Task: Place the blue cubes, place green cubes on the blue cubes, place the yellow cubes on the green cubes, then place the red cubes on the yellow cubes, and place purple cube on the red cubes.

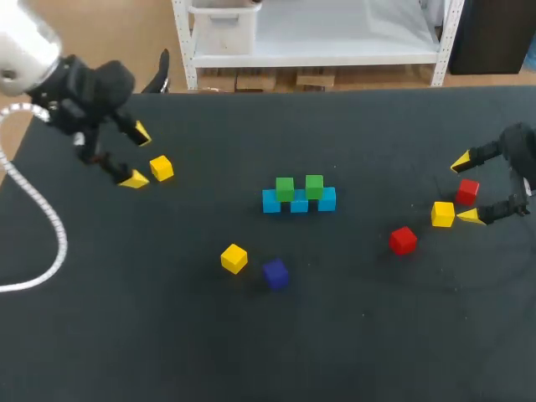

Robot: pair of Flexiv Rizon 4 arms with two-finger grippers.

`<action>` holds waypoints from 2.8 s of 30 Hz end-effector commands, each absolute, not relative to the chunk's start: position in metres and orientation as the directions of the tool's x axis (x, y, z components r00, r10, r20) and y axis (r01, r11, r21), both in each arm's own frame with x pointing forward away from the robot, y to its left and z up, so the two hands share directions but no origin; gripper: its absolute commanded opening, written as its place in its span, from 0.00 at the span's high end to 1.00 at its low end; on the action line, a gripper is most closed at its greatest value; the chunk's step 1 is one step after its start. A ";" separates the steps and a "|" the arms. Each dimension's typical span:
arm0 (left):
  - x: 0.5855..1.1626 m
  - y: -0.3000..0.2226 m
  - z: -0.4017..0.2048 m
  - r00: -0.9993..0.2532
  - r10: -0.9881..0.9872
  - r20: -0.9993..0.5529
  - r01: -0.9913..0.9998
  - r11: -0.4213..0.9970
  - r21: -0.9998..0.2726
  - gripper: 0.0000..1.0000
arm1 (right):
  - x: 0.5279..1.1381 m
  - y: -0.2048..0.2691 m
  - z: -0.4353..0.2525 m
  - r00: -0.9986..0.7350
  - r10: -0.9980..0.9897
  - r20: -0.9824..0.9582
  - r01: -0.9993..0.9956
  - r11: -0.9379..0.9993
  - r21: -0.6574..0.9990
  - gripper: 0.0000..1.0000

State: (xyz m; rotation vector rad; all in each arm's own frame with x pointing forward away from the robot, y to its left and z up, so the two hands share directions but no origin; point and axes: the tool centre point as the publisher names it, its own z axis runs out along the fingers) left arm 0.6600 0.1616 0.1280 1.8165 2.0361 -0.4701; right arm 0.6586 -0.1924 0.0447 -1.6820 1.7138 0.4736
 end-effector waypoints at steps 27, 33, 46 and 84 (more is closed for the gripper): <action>0.648 0.216 0.134 -0.120 0.834 -0.539 0.989 0.145 0.005 0.00 | 0.659 -0.193 0.044 0.069 -0.725 -0.686 -0.975 0.098 -0.201 0.00; 0.648 0.216 0.134 -0.120 0.834 -0.539 0.989 0.145 0.005 0.00 | 0.659 -0.193 0.044 0.069 -0.725 -0.686 -0.975 0.098 -0.201 0.00; 0.647 0.191 0.131 -0.074 0.831 -0.552 0.996 0.091 0.004 0.00 | 0.659 -0.193 0.044 0.069 -0.725 -0.686 -0.975 0.098 -0.201 0.00; 0.585 0.070 0.071 0.333 0.858 -0.391 0.928 -0.371 -0.024 0.00 | 0.659 -0.193 0.044 0.069 -0.725 -0.686 -0.975 0.098 -0.201 0.00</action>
